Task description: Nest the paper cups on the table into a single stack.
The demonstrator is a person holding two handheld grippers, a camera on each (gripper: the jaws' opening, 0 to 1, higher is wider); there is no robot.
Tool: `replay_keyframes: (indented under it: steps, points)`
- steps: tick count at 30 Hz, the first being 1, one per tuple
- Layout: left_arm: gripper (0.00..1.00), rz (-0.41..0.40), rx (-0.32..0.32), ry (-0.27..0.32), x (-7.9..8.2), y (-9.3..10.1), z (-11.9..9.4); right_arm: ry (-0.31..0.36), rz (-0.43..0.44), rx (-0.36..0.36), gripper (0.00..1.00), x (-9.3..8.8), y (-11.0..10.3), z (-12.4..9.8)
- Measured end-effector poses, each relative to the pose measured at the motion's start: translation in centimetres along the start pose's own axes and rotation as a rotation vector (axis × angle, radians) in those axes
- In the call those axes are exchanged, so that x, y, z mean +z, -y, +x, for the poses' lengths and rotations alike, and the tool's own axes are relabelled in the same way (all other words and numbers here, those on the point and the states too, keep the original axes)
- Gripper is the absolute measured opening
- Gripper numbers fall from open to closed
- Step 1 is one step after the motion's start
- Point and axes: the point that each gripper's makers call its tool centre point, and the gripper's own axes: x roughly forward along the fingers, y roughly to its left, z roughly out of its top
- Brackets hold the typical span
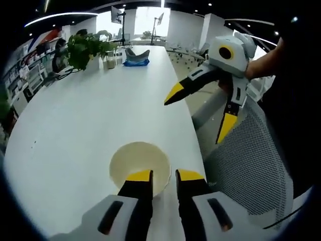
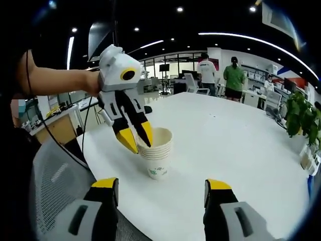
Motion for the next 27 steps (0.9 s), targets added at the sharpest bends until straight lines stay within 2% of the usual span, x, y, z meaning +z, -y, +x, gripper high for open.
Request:
replay_keyframes:
  steps: [5, 8, 11, 19, 25, 27]
  points:
    - [0.18, -0.007, 0.060, 0.078, 1.6, -0.1, -1.6, -0.002, -0.017, 0.011, 0.70, 0.2, 0.1, 0.4]
    - [0.20, -0.012, 0.111, 0.120, 1.1, -1.4, -2.7, -0.005, -0.030, 0.024, 0.70, 0.5, 0.0, 0.8]
    - [0.22, -0.026, 0.143, 0.151, 1.4, -1.5, -3.6, -0.006, -0.046, 0.037, 0.70, 0.9, -0.1, 1.2]
    - [0.38, -0.064, 0.255, 0.202, -0.1, -2.0, -5.1, 0.012, -0.101, 0.083, 0.71, 1.8, -0.6, 2.5]
    - [0.49, -0.113, 0.307, 0.208, -1.3, -2.0, -5.0, 0.025, -0.137, 0.108, 0.71, 2.4, -0.8, 3.5]
    - [0.53, -0.134, 0.320, 0.209, -2.3, -2.3, -4.4, 0.027, -0.145, 0.116, 0.71, 2.5, -0.7, 3.9]
